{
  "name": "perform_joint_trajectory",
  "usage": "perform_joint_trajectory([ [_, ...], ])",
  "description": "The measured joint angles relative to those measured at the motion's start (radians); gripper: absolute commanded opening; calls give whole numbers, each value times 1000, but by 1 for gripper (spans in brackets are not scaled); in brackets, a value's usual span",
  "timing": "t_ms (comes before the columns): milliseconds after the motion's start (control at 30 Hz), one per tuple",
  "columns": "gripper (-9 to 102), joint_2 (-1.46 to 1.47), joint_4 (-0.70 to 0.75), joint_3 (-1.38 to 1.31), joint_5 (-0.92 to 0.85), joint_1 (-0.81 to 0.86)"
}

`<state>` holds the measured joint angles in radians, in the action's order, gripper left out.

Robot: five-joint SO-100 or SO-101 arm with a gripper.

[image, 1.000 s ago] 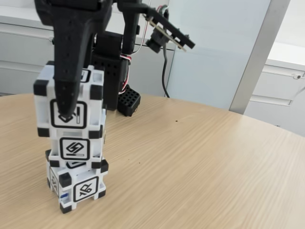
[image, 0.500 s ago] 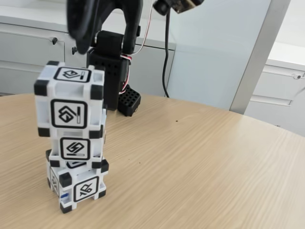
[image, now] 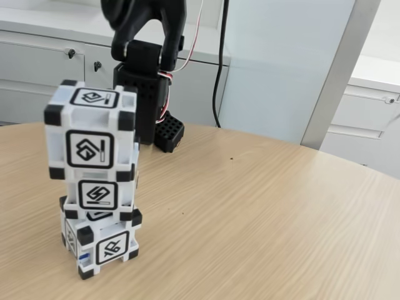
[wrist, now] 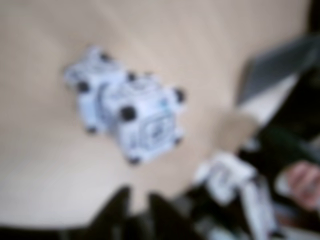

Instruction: Stack cubes from left to right.

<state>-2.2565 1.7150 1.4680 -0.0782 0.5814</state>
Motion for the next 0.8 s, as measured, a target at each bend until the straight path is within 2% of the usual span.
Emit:
perform_joint_trajectory([
  [433,0,-402,-11,-2,98,-272],
  [600,0,-541,-117,9,103,-376],
  [800,0,-699,-221,144,103,-419],
])
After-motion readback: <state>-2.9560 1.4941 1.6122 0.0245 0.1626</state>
